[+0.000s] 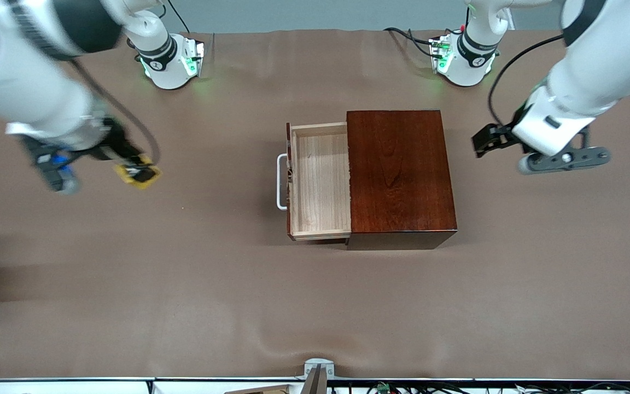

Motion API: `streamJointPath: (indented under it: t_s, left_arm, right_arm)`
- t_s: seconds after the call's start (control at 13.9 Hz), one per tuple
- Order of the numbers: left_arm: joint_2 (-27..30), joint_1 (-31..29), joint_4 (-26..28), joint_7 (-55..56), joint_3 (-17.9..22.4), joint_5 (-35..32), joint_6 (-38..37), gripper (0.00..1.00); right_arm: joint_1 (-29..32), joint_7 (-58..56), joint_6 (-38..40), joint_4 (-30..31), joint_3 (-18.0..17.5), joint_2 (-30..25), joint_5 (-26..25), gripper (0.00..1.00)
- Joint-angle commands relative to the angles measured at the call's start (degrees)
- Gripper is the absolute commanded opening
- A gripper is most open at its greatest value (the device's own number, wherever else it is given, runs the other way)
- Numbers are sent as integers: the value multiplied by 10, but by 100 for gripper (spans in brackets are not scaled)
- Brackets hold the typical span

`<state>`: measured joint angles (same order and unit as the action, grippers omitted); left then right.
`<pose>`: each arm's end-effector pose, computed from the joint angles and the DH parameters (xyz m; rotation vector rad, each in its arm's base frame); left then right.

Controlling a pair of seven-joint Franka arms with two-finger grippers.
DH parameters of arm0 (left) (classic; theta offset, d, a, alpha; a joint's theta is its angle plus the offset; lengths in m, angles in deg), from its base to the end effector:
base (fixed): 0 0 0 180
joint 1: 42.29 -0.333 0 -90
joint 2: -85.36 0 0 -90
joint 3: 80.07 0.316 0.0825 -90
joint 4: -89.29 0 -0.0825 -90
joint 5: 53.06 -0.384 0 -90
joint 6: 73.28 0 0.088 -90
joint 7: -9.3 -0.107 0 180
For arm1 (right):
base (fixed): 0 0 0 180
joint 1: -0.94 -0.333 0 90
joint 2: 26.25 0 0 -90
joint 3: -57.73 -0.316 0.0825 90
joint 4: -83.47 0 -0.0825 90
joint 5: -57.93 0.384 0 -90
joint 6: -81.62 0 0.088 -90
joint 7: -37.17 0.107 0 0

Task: Open drawer, take yellow block, close drawer
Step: 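Lift the yellow block out of the drawer with the right gripper, then move the block away with the right gripper while the left gripper reaches the drawer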

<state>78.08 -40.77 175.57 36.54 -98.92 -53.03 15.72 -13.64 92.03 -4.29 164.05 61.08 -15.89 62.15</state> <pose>0.5551 -0.1936 0.5846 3.1245 0.1891 -0.1305 0.5877 0.1285 0.5913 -2.9090 1.1602 0.1689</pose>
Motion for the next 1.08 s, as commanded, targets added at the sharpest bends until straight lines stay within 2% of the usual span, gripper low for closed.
streamJointPath:
  t_s: [0.0, 0.29, 0.57, 0.79, 1.0]
  left_arm:
    - [-41, -2, -44, 75, -36, 8, -5, 100]
    - [-86, 48, -72, 182, -47, 5, 7, 100]
    - [-114, 101, -72, 302, -45, 3, 73, 100]
    - [-135, 141, -72, 401, -44, 2, 123, 100]
    - [-157, 184, -73, 496, -40, -2, 182, 100]
  right_arm:
    - [80, -194, -8, 26, -13, -12, -6, 0]
    - [147, -400, -109, 93, -13, -10, -31, 0]
    - [182, -535, -253, 187, -14, 2, -33, 0]
    - [192, -584, -363, 262, -14, 29, -32, 0]
    - [198, -602, -408, 279, -14, 85, -33, 0]
